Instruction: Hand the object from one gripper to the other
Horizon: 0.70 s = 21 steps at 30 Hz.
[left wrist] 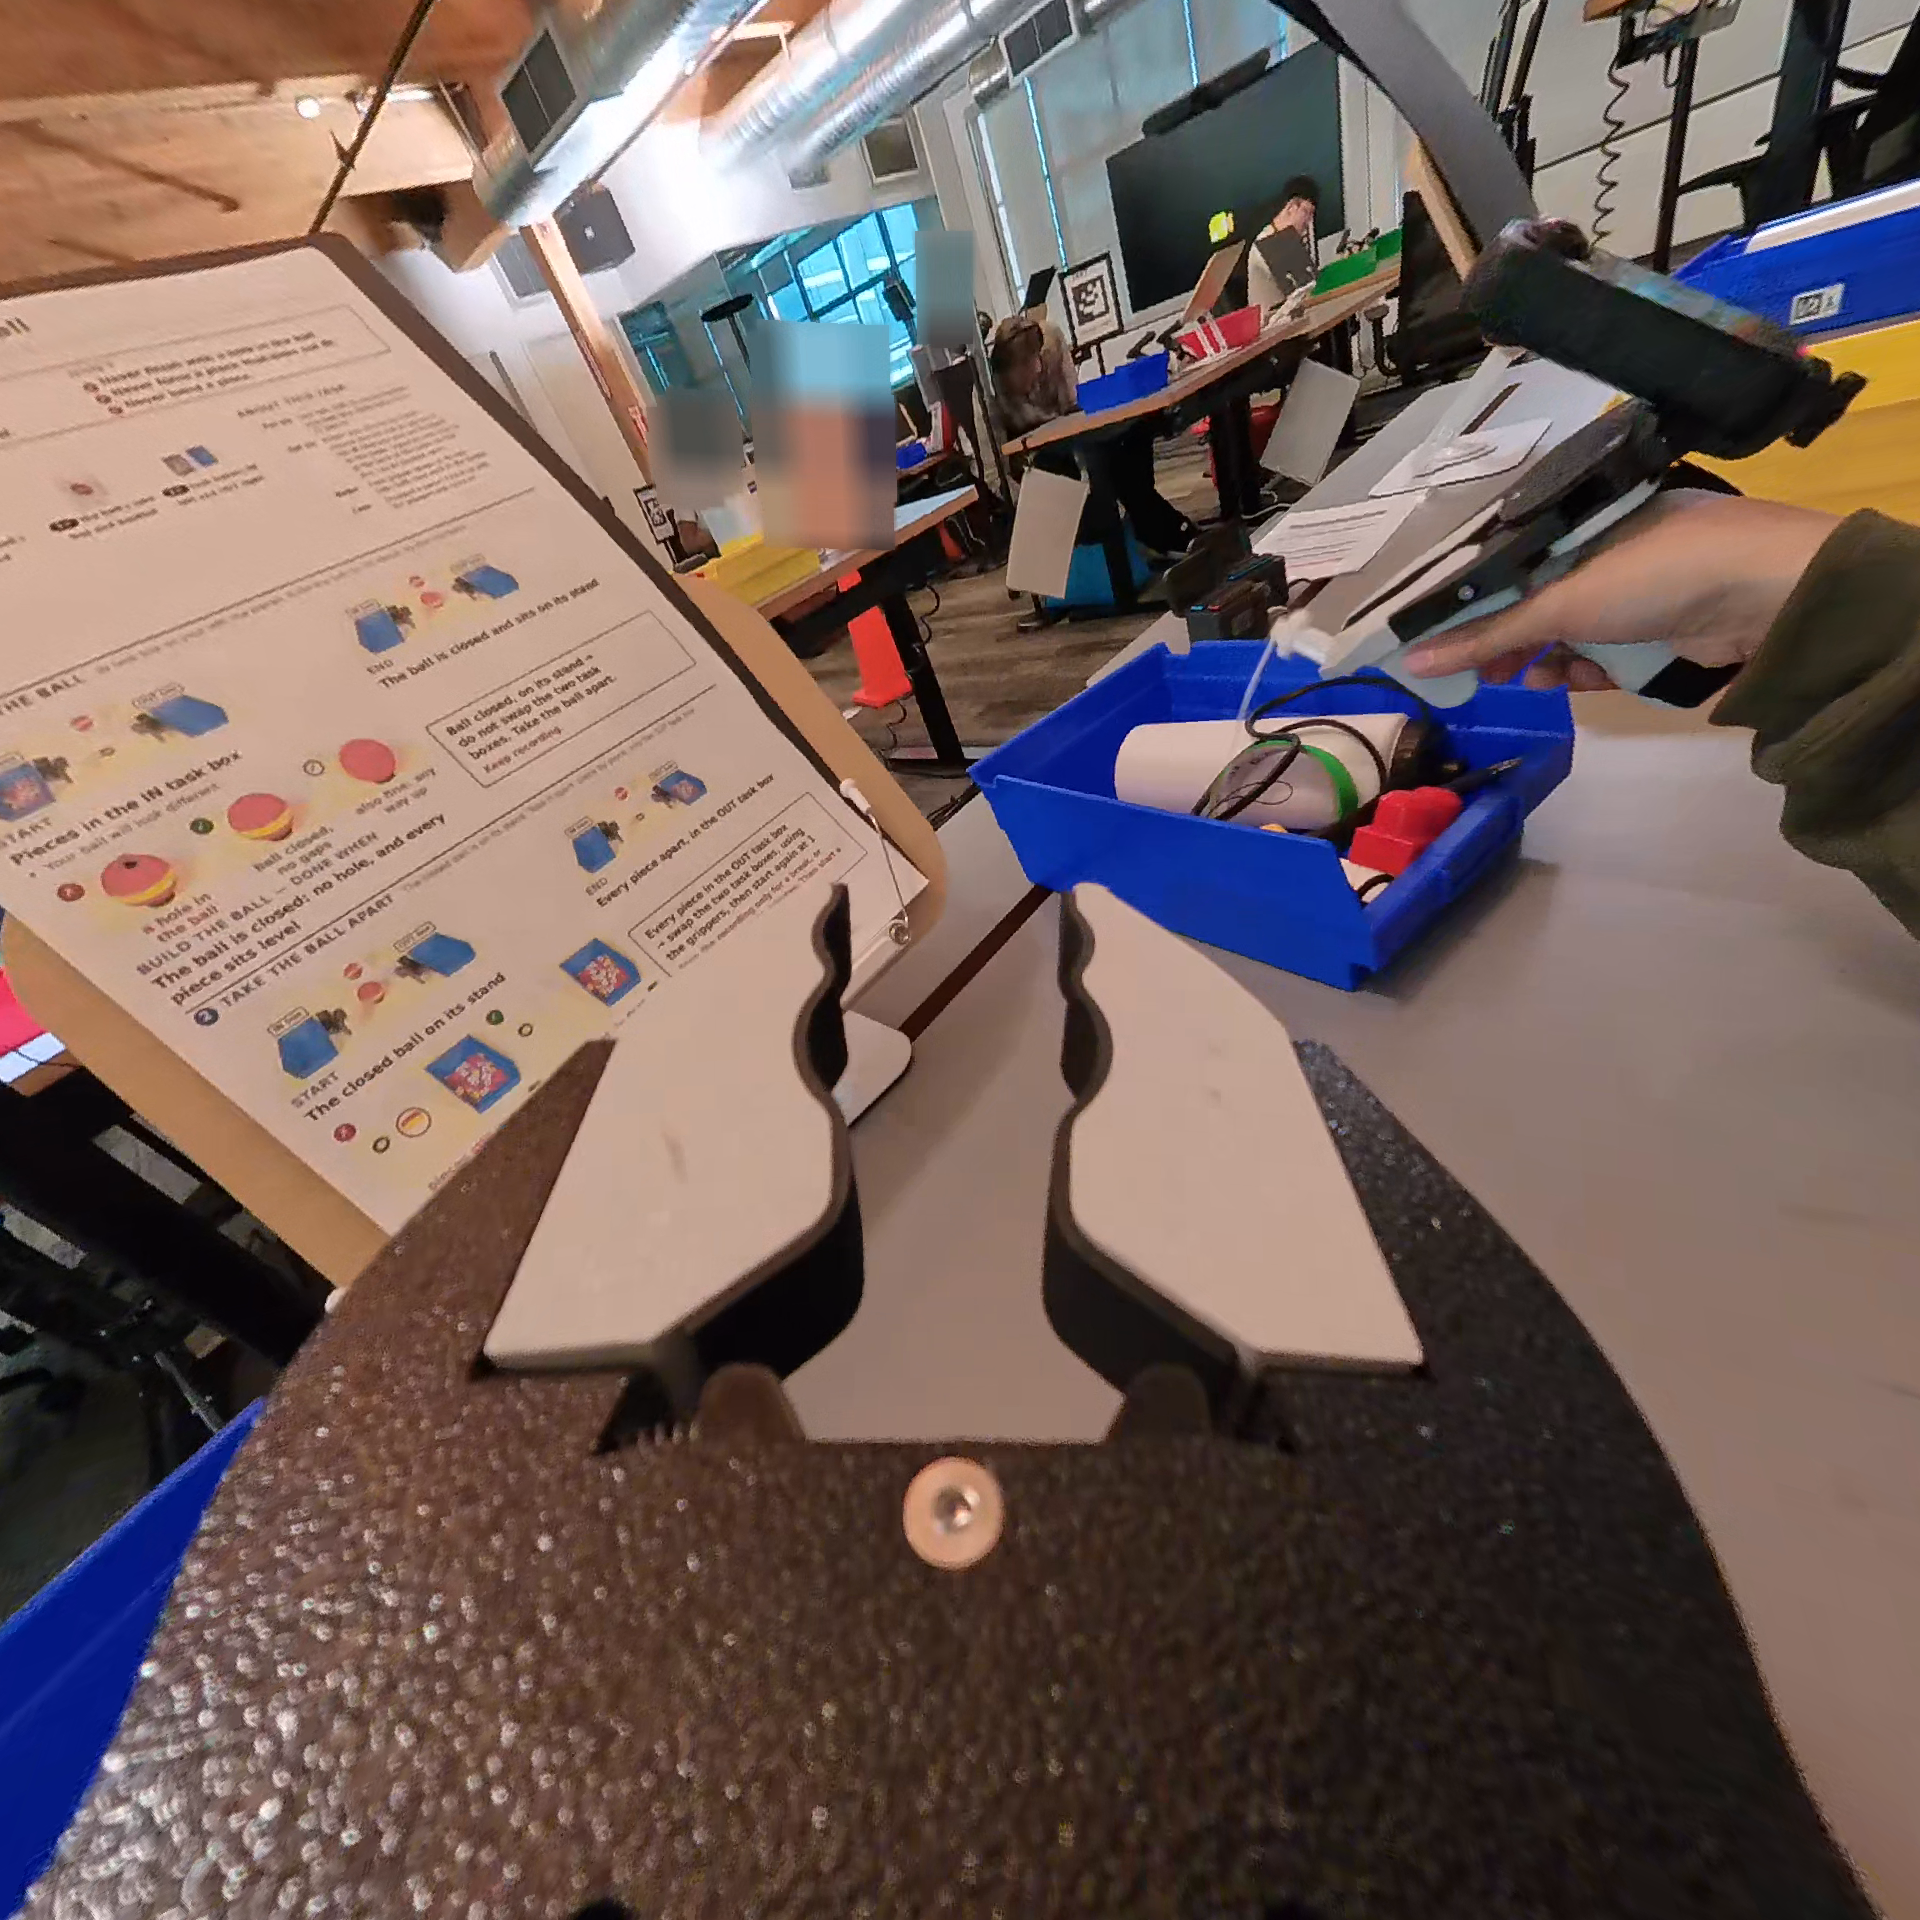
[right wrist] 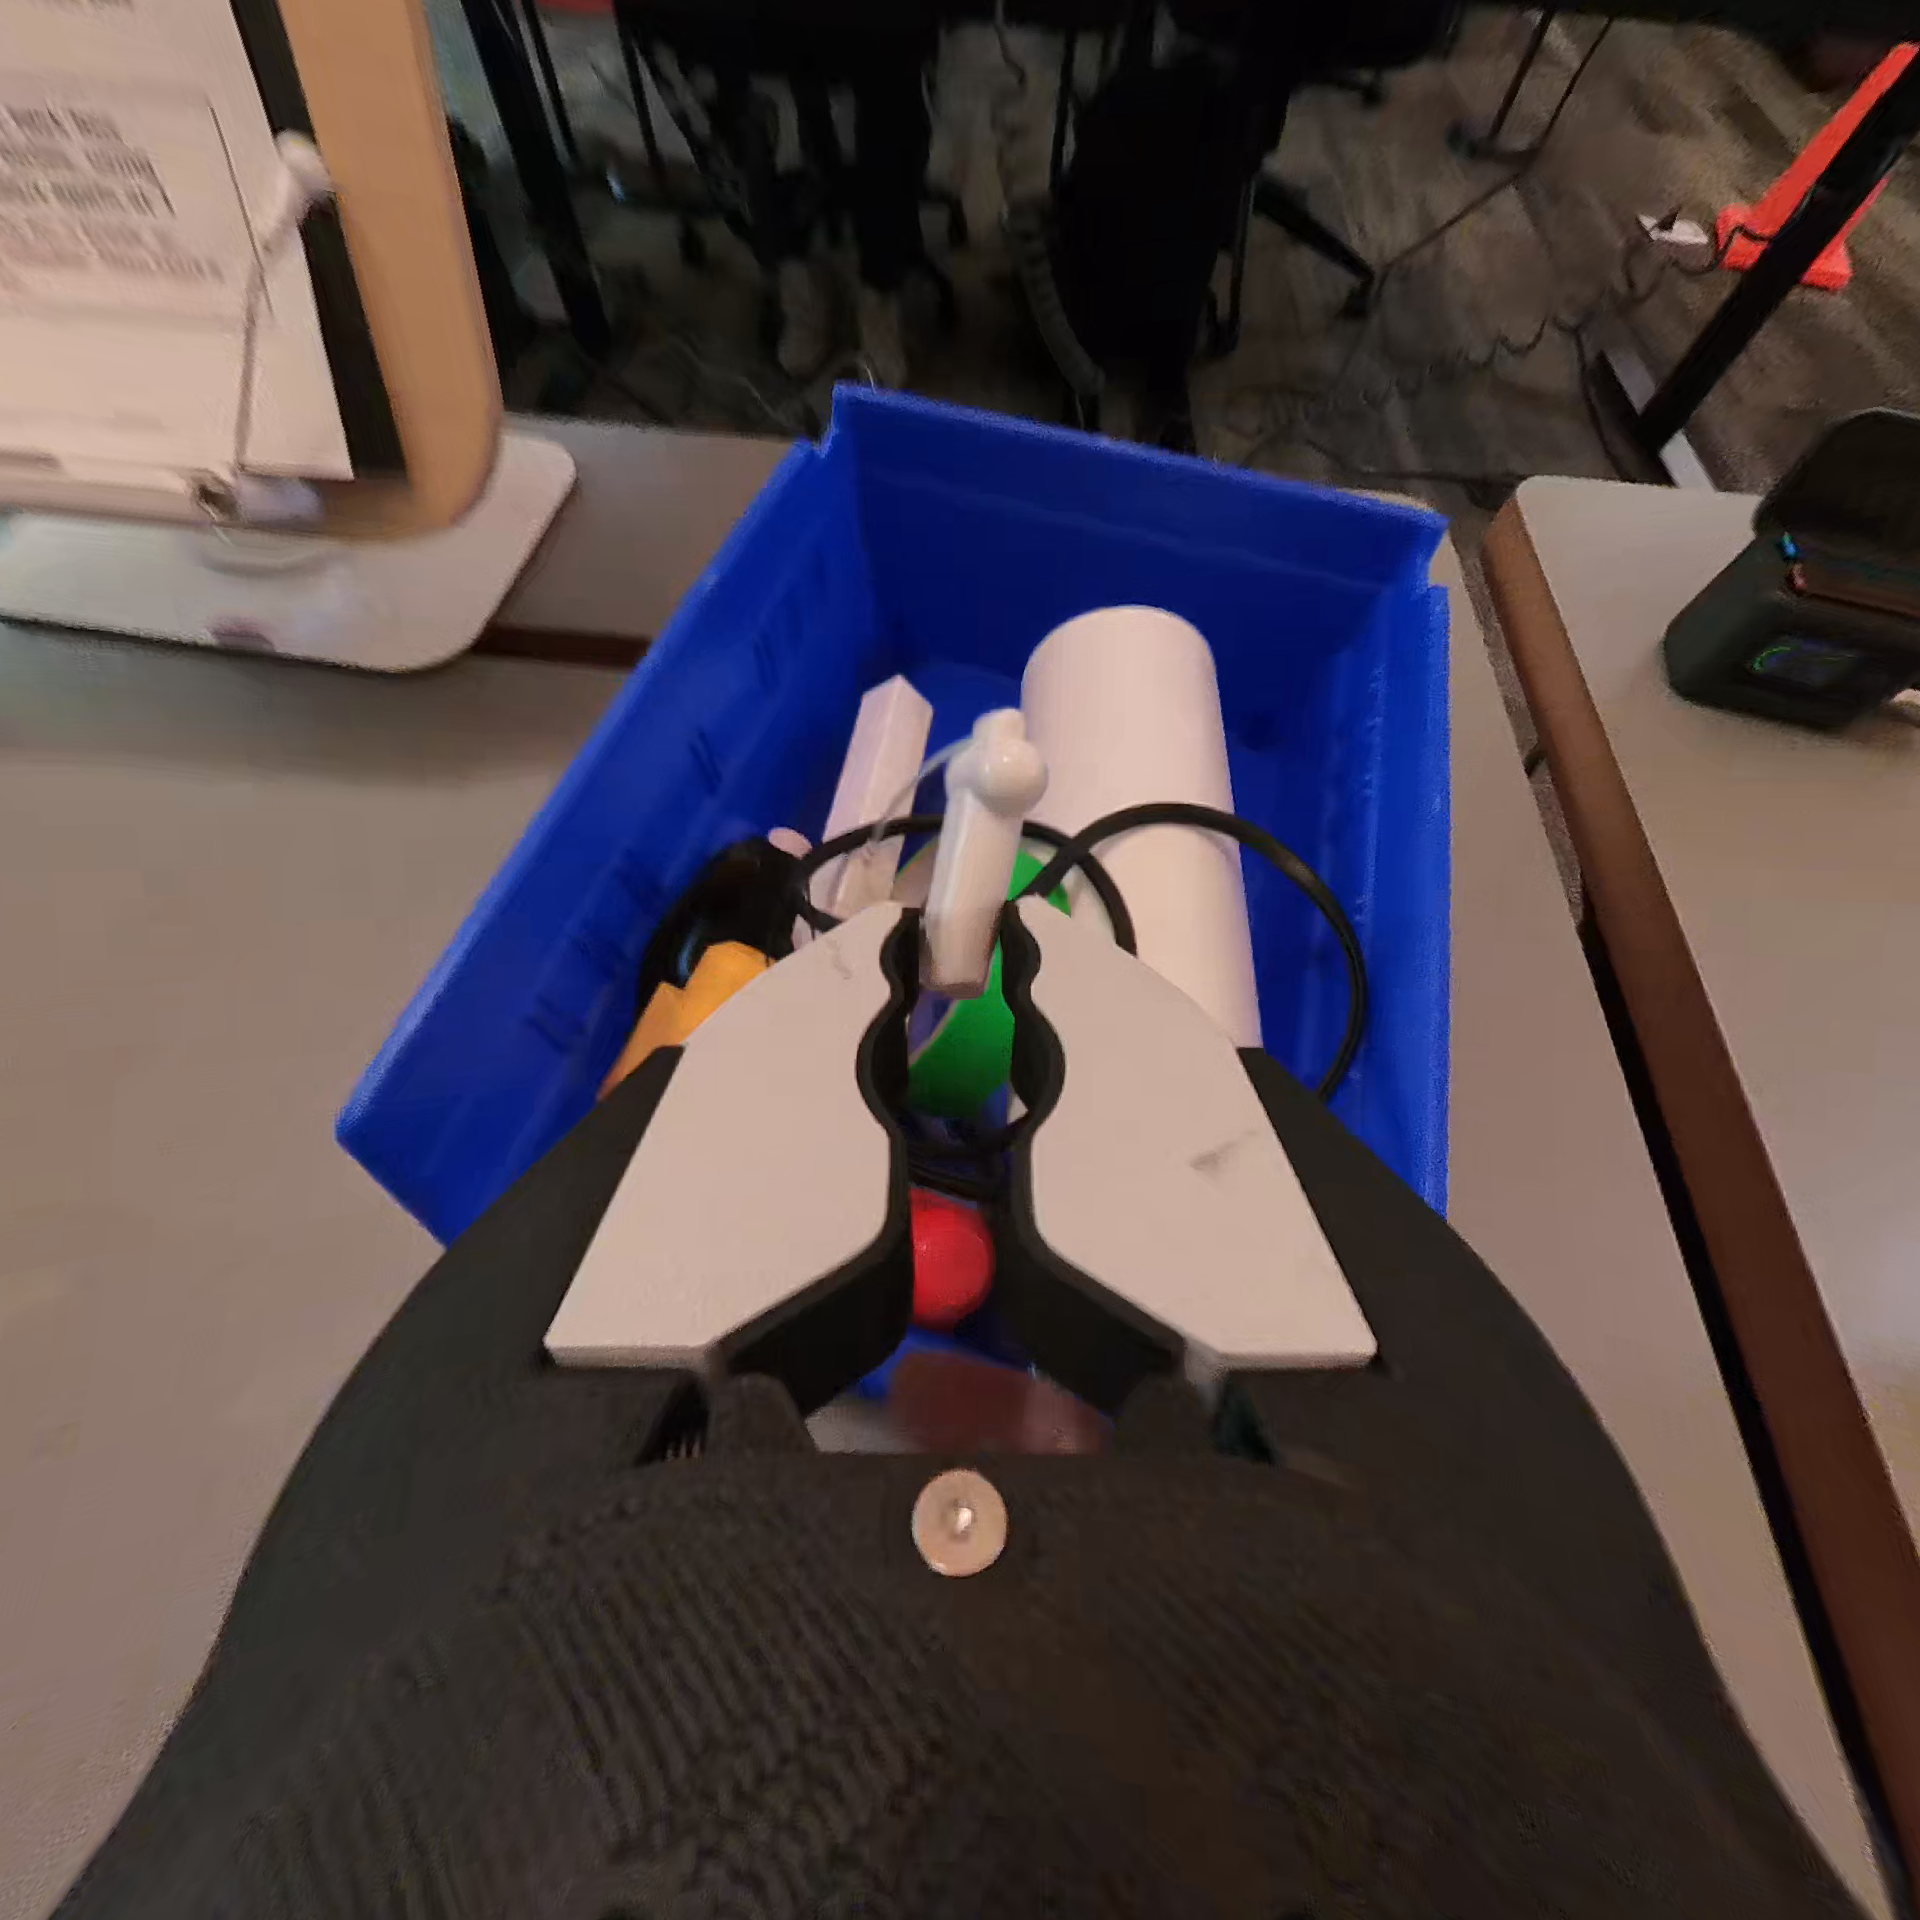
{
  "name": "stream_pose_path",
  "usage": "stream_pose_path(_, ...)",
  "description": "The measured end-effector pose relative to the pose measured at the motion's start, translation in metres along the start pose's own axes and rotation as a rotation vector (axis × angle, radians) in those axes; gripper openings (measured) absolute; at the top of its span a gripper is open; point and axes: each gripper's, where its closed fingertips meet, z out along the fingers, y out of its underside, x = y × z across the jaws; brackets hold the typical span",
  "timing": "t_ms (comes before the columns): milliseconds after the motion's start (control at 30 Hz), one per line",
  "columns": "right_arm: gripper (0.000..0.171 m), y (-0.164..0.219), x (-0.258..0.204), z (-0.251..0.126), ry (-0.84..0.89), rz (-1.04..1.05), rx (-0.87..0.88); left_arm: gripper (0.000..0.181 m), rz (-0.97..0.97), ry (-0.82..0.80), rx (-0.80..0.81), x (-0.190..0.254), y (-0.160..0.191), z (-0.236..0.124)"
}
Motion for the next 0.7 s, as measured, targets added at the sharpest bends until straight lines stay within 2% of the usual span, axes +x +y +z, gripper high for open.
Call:
stream_pose_path(33,0.021,0.003,-0.002,0.002,0.007,-0.026,-0.020,0.037,-0.005,-0.004,-0.007,-0.001,0.001,0.000)
stream_pose_path(67,0.041,0.002,-0.004,0.002,0.016,-0.040,-0.019,0.037,-0.011,-0.004,-0.016,-0.002,0.003,0.000)
stream_pose_path(100,0.051,-0.003,-0.008,0.001,0.011,-0.044,-0.005,0.037,-0.021,-0.006,-0.026,-0.003,0.004,-0.001)
stream_pose_path(200,0.054,-0.030,-0.035,-0.014,-0.103,-0.036,0.127,0.037,-0.042,-0.042,-0.077,-0.015,0.012,-0.007)
stream_pose_path(267,0.062,-0.050,-0.057,-0.031,-0.210,-0.044,0.229,0.036,-0.072,-0.102,-0.130,-0.032,0.019,-0.021)
stream_pose_path(367,0.067,-0.082,-0.087,-0.061,-0.330,-0.062,0.415,0.037,-0.141,-0.243,-0.202,-0.071,0.032,-0.056)
stream_pose_path(467,0.068,-0.103,-0.108,-0.081,-0.358,-0.096,0.553,0.037,-0.182,-0.387,-0.337,-0.107,0.059,-0.099)
stream_pose_path(600,0.067,-0.107,-0.134,-0.087,-0.377,-0.188,0.582,0.038,-0.256,-0.470,-0.592,-0.133,0.114,-0.140)
stream_pose_path(700,0.068,-0.102,-0.151,-0.083,-0.376,-0.277,0.554,0.036,-0.232,-0.380,-0.822,-0.130,0.161,-0.149)
